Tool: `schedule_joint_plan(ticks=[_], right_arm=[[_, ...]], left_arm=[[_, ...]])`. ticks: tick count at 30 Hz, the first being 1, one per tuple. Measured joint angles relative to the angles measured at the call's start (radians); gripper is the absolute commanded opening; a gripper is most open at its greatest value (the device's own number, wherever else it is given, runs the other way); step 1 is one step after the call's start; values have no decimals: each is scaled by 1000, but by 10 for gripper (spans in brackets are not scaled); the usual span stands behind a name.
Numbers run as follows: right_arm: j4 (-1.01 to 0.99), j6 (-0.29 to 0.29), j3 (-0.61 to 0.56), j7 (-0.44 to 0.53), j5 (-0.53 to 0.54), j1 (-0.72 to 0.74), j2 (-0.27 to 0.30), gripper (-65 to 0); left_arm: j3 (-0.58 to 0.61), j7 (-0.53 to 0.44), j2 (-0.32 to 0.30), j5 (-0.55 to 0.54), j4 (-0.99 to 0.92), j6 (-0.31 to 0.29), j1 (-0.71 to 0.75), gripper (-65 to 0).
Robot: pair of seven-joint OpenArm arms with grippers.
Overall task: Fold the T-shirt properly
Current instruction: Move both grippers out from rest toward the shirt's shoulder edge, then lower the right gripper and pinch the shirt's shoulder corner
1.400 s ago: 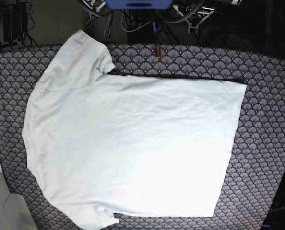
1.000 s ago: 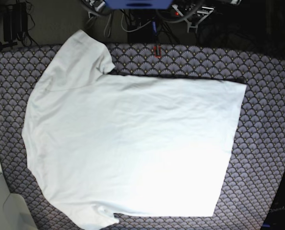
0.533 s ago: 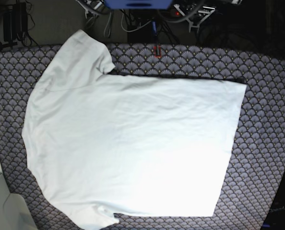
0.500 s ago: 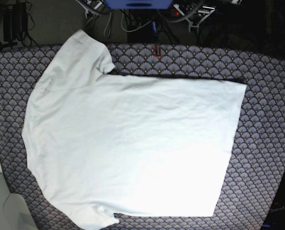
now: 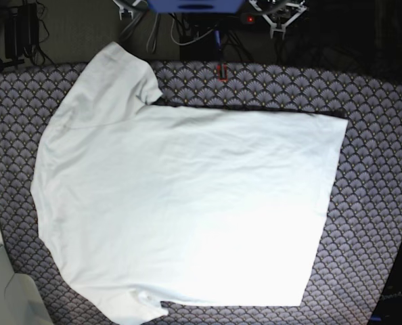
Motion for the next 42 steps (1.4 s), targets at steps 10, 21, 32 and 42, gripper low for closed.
schedule_joint_plan(ticks=[10,21,32,42], right_arm=[[579,0,-2,-20,-2,-372,29,-650],[1258,2,33,-32,-2,-728,76,-650],[1745,0,132,-13,0,-838,88,-592],[1720,157,115,-201,0,-613,48,-397]], left_arm=[[-5,18,-101,0,684,-1,404,-647],[-66,24,-159,-3,1274,-2,712,-646],[-185,31,-105,-4,1650,-1,793,-644],[-190,280,-105,-42,1738,3,697,-368]])
